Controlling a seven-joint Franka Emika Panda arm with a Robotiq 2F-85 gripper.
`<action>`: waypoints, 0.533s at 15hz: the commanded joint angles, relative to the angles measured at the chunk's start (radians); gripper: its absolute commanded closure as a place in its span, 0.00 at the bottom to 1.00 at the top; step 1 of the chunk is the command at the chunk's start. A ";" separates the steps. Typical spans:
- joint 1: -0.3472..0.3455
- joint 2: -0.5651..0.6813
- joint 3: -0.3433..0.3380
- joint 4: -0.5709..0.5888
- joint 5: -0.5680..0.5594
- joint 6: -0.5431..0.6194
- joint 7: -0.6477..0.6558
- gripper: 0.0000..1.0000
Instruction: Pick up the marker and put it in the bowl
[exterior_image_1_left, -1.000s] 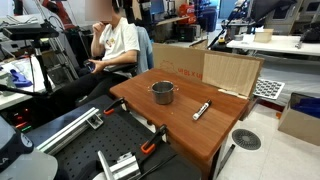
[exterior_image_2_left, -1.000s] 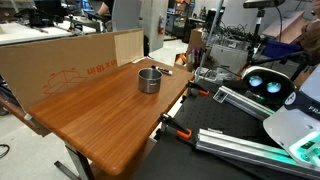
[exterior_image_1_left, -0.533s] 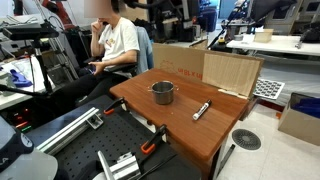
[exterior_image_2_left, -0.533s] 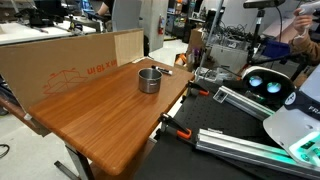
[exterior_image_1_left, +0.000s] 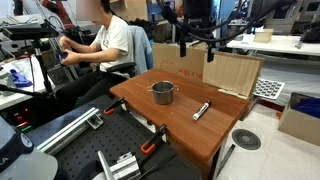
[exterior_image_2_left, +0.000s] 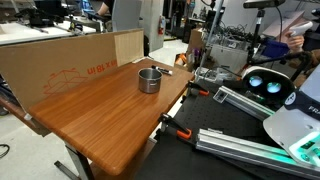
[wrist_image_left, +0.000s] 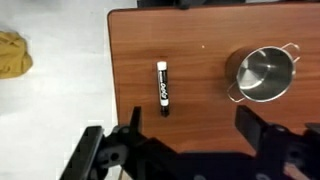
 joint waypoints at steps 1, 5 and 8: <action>-0.009 0.146 0.008 0.116 0.039 -0.032 -0.088 0.00; -0.017 0.278 0.016 0.180 0.006 -0.013 -0.093 0.00; -0.020 0.346 0.018 0.204 -0.010 0.037 -0.088 0.00</action>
